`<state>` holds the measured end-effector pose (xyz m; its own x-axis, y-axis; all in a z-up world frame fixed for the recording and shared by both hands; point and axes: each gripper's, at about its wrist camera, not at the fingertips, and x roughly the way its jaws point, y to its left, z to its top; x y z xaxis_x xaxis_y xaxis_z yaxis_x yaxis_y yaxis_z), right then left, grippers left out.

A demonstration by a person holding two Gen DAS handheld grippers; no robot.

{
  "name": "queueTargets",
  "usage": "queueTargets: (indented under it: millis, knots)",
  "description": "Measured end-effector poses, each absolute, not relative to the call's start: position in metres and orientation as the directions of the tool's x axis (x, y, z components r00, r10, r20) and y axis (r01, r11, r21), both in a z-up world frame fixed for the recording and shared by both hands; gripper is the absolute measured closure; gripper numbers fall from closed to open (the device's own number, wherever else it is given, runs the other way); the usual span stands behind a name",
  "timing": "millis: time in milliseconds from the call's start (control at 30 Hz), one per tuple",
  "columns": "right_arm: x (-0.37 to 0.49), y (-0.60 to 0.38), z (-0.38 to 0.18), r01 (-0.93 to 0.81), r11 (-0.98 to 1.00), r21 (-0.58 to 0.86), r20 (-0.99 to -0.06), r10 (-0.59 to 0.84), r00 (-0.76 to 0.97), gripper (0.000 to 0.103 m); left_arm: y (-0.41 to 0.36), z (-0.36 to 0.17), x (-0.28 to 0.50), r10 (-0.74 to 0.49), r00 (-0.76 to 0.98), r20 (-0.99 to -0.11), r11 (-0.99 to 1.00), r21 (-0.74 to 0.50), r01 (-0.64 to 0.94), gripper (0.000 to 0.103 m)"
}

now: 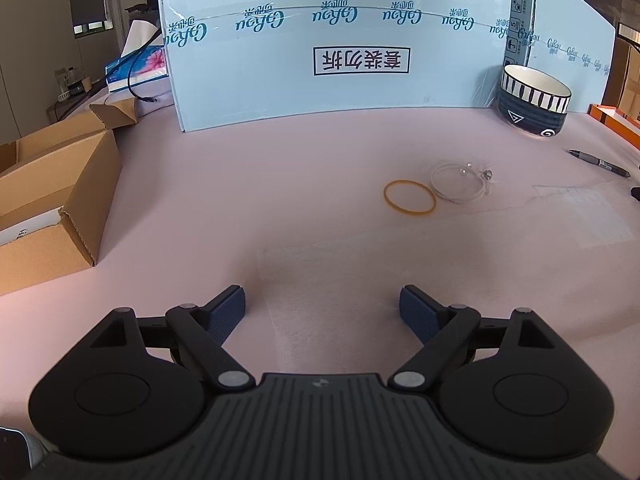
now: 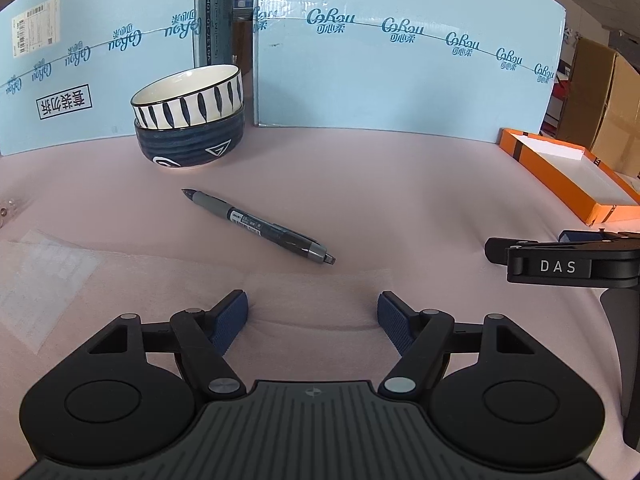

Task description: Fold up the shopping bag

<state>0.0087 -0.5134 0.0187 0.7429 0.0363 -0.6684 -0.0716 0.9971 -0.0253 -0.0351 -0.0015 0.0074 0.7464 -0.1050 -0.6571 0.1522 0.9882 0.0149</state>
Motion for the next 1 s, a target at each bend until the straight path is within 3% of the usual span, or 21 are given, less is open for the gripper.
queueTargets:
  millis: [267, 433, 533, 600, 700, 733, 800, 900, 967, 1000]
  knots:
    - [0.006, -0.511, 0.018, -0.067, 0.997, -0.033, -0.656, 0.029, 0.755, 0.034, -0.018, 0.008, -0.037, -0.085, 0.779, -0.621, 0.988, 0.051, 0.148, 0.02]
    - [0.005, -0.512, 0.017, -0.067, 0.997, -0.028, -0.65, 0.032, 0.759, 0.034, -0.024, 0.007, -0.03, -0.07, 0.759, -0.648, 0.992, 0.037, 0.123, 0.022]
    - [0.005, -0.513, 0.017, -0.067, 0.998, -0.022, -0.648, 0.036, 0.76, 0.034, -0.027, 0.008, -0.033, -0.083, 0.759, -0.646, 0.99, 0.031, 0.134, 0.037]
    - [0.005, -0.512, 0.017, -0.066, 0.998, -0.022, -0.649, 0.035, 0.76, 0.034, -0.033, 0.01, -0.036, -0.099, 0.759, -0.644, 0.988, 0.029, 0.153, 0.062]
    - [0.004, -0.511, 0.018, -0.057, 0.998, -0.019, -0.651, 0.031, 0.759, 0.036, -0.032, 0.011, -0.035, -0.118, 0.757, -0.642, 0.99, -0.018, 0.139, 0.087]
    - [0.004, -0.51, 0.018, -0.051, 0.999, -0.016, -0.651, 0.029, 0.758, 0.038, -0.031, 0.011, -0.034, -0.122, 0.757, -0.642, 0.991, -0.033, 0.131, 0.09]
    - [0.0, -0.505, 0.02, -0.051, 0.999, -0.015, -0.647, 0.029, 0.762, 0.057, -0.023, 0.011, -0.033, -0.156, 0.753, -0.639, 0.988, -0.101, 0.118, 0.102]
    - [-0.004, -0.494, 0.024, -0.068, 0.997, -0.03, -0.649, 0.032, 0.76, 0.086, -0.016, 0.012, -0.035, -0.183, 0.758, -0.626, 0.983, -0.133, 0.127, 0.103]
    - [-0.006, -0.489, 0.027, -0.074, 0.997, -0.029, -0.655, 0.037, 0.755, 0.099, -0.014, 0.016, -0.038, -0.189, 0.768, -0.612, 0.982, -0.13, 0.138, 0.103]
    - [-0.005, -0.489, 0.028, -0.071, 0.997, -0.015, -0.66, 0.043, 0.75, 0.1, -0.012, 0.019, -0.039, -0.183, 0.774, -0.606, 0.983, -0.121, 0.138, 0.103]
